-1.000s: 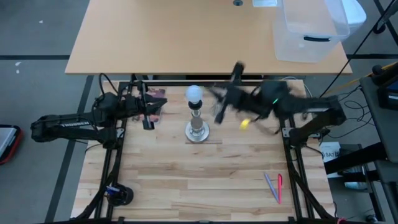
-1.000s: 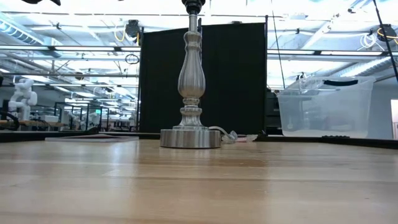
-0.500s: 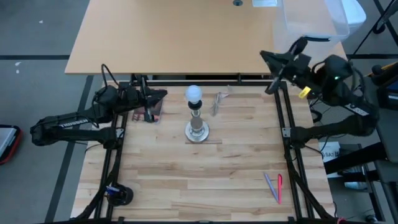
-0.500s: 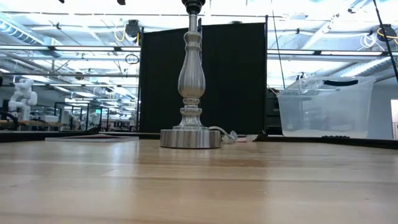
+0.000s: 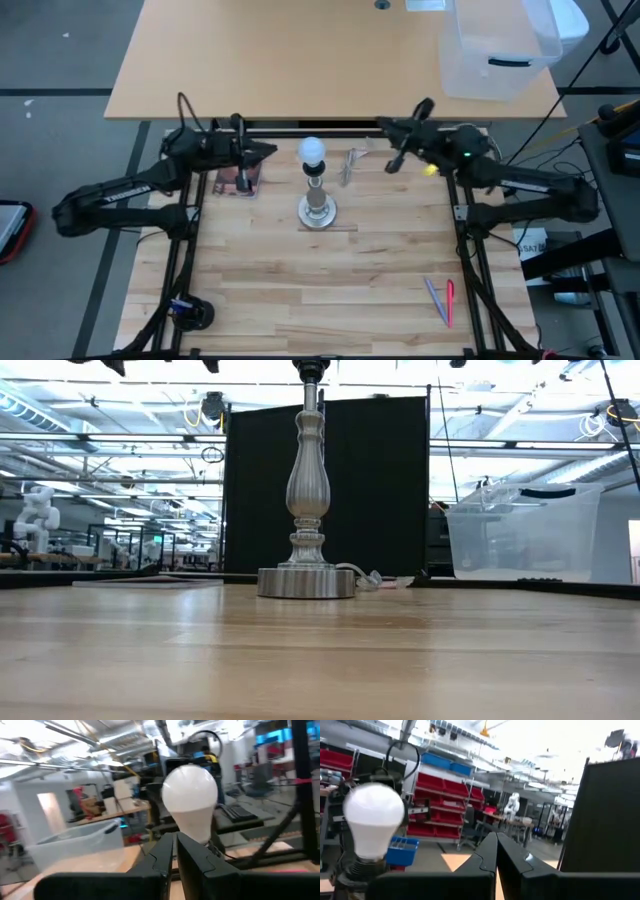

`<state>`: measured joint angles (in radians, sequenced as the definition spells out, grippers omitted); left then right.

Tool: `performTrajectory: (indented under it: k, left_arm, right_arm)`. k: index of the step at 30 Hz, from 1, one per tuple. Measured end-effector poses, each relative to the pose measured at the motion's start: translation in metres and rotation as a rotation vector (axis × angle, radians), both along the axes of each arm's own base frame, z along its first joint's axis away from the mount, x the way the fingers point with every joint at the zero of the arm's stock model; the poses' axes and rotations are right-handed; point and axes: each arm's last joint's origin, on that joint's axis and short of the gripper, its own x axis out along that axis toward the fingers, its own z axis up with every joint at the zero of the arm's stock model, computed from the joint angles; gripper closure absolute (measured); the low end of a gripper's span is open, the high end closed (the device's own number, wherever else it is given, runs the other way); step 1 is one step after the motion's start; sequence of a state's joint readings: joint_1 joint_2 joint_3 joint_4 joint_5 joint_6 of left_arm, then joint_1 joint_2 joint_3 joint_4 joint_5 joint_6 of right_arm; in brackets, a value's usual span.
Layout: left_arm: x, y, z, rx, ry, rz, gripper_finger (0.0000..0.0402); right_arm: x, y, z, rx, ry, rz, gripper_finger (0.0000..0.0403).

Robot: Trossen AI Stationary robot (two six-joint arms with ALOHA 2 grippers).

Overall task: Screw lightbulb
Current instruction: Insert the white lightbulb into the silver lamp

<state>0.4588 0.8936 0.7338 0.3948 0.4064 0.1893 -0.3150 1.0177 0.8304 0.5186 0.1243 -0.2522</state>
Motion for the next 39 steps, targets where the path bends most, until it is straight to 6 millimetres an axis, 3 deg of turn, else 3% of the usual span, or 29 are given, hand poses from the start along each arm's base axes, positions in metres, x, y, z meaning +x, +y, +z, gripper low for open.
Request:
performTrajectory:
  k: [6,13,26,33,39]
  left_arm:
    - [0.006,0.014,-0.003,0.037,-0.008,0.018,0.0372]
    - [0.012,0.017,-0.005,0.054,-0.021,-0.095,0.0372]
    - [0.014,0.010,0.000,0.113,-0.079,-0.188,0.0372]
    - [0.033,0.012,0.004,0.075,-0.050,-0.221,0.0372]
    - [0.034,0.014,0.009,0.074,-0.056,-0.198,0.0372]
  right_arm:
    - [0.036,-0.012,-0.012,0.033,0.041,0.001,0.0403]
    - [0.057,-0.017,-0.022,0.000,0.008,0.072,0.0403]
    - [0.068,-0.018,-0.027,0.015,-0.064,0.153,0.0403]
    - [0.072,-0.018,-0.029,0.023,-0.087,0.164,0.0403]
    - [0.075,-0.012,-0.026,0.019,-0.082,0.182,0.0403]
